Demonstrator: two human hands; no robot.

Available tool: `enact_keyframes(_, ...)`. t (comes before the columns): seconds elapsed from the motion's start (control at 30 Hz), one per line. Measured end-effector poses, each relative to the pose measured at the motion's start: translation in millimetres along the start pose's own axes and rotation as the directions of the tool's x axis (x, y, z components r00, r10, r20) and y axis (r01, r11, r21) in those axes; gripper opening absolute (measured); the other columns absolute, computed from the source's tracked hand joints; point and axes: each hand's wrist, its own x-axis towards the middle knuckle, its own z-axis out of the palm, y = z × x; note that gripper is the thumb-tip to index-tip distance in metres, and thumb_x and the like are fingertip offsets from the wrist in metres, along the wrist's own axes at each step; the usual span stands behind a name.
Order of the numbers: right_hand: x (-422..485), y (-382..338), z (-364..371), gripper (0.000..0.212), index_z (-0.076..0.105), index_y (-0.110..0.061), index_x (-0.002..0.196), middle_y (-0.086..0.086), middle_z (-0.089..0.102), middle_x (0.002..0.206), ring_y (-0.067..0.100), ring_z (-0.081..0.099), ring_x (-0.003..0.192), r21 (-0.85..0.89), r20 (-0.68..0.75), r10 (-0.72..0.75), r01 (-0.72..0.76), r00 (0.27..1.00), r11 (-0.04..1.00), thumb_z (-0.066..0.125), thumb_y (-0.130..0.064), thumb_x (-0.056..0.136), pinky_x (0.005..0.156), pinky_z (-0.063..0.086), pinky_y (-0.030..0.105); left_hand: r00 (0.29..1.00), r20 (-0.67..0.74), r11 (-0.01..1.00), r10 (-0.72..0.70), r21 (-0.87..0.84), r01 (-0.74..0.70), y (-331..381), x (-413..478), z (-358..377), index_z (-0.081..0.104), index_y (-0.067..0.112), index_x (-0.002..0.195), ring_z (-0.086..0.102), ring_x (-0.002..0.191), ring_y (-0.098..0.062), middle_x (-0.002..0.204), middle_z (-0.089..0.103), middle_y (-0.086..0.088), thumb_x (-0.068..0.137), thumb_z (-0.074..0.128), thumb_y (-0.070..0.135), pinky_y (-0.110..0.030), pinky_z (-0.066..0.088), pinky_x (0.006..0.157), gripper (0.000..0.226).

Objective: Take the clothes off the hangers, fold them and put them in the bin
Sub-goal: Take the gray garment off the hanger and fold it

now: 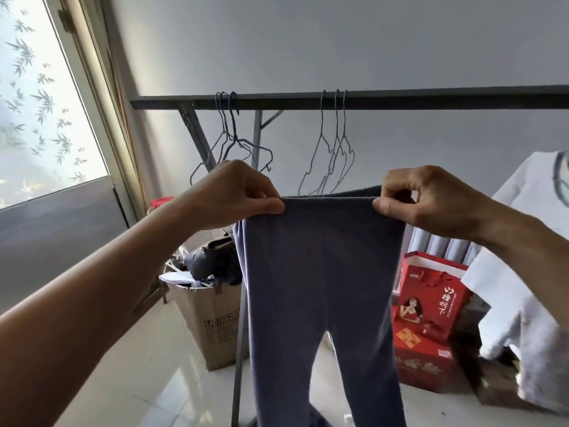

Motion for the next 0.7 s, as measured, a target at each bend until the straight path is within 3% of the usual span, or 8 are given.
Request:
enact_keyframes(0.07, -4, -2, 1, 0.029, 0.055, -0.016, 0.062, -0.002, 0.054, 0.065, 0.021, 0.053, 0.063, 0.032, -0.039, -0.013, 0.014, 0.999, 0.999, 0.063, -0.031, 0.085, 0.062, 0.048, 0.046, 0.998, -0.062, 0.994, 0.016, 0.108, -0.009, 6, 0, 3, 0.074, 0.036, 0.077, 0.054, 0.055, 0.004, 0.057, 0.062, 0.013, 0.078, 0.076, 0.040, -0.023, 0.044, 0.062, 0.004)
enact_keyframes(0.13, -9, -5, 5, 0.027, 0.054, -0.019, 0.062, -0.004, 0.054, 0.063, 0.020, 0.053, 0.061, 0.029, -0.082, -0.012, 0.015, 0.997, 0.999, 0.060, -0.036, 0.083, 0.060, 0.049, 0.045, 0.995, -0.102, 0.980, 0.015, 0.198, 0.006, 13, -2, 6, 0.069, 0.041, 0.089, 0.049, 0.051, 0.002, 0.050, 0.051, 0.013, 0.076, 0.071, 0.055, -0.029, 0.044, 0.061, 0.020)
enact_keyframes(0.23, -14, -12, 12, 0.021, 0.054, -0.024, 0.070, -0.009, 0.056, 0.064, 0.016, 0.055, 0.062, -0.069, -0.152, -0.023, 0.013, 0.988, 0.998, 0.060, -0.039, 0.083, 0.061, 0.050, 0.040, 0.991, -0.131, 0.931, -0.009, 0.361, 0.056, 26, -8, 11, 0.065, 0.052, 0.109, 0.059, 0.071, -0.004, 0.064, 0.060, 0.015, 0.073, 0.056, 0.078, -0.028, 0.043, 0.067, 0.046)
enact_keyframes(0.33, -17, -22, 15, 0.014, 0.054, -0.028, 0.092, -0.009, 0.060, 0.075, 0.020, 0.059, 0.070, -0.128, -0.211, -0.029, 0.001, 0.977, 0.992, 0.065, -0.033, 0.084, 0.067, 0.049, 0.035, 0.988, -0.152, 0.899, 0.003, 0.433, 0.063, 34, -10, 16, 0.067, 0.056, 0.106, 0.064, 0.086, -0.015, 0.089, 0.072, 0.010, 0.075, 0.052, 0.079, -0.028, 0.043, 0.071, 0.042)
enact_keyframes(0.47, -20, -31, 18, 0.038, 0.055, -0.028, 0.124, -0.003, 0.066, 0.090, 0.022, 0.060, 0.082, -0.222, -0.203, 0.001, -0.047, 0.979, 0.974, 0.062, -0.034, 0.088, 0.072, 0.040, 0.031, 0.995, -0.103, 0.894, -0.019, 0.444, 0.063, 37, -12, 14, 0.068, 0.052, 0.101, 0.063, 0.089, -0.015, 0.085, 0.067, 0.013, 0.078, 0.053, 0.074, -0.029, 0.042, 0.072, 0.035)
enact_keyframes(0.57, -21, -39, 18, 0.031, 0.061, -0.027, 0.119, -0.004, 0.070, 0.110, 0.024, 0.063, 0.100, -0.348, -0.177, -0.024, -0.040, 0.984, 0.937, 0.056, -0.037, 0.091, 0.075, 0.040, 0.030, 0.996, -0.049, 0.872, -0.069, 0.483, 0.084, 42, -13, 15, 0.065, 0.052, 0.106, 0.062, 0.094, -0.016, 0.085, 0.065, 0.013, 0.077, 0.047, 0.080, -0.030, 0.037, 0.070, 0.045)
enact_keyframes(0.7, -22, -50, 17, 0.013, 0.055, -0.024, 0.103, -0.008, 0.063, 0.098, 0.022, 0.058, 0.092, -0.424, -0.153, -0.023, -0.044, 0.988, 0.905, 0.051, -0.030, 0.092, 0.068, 0.036, 0.031, 0.992, 0.026, 0.829, -0.125, 0.553, 0.090, 48, -12, 16, 0.063, 0.046, 0.113, 0.058, 0.094, -0.018, 0.081, 0.055, 0.014, 0.082, 0.046, 0.076, -0.030, 0.035, 0.071, 0.046)
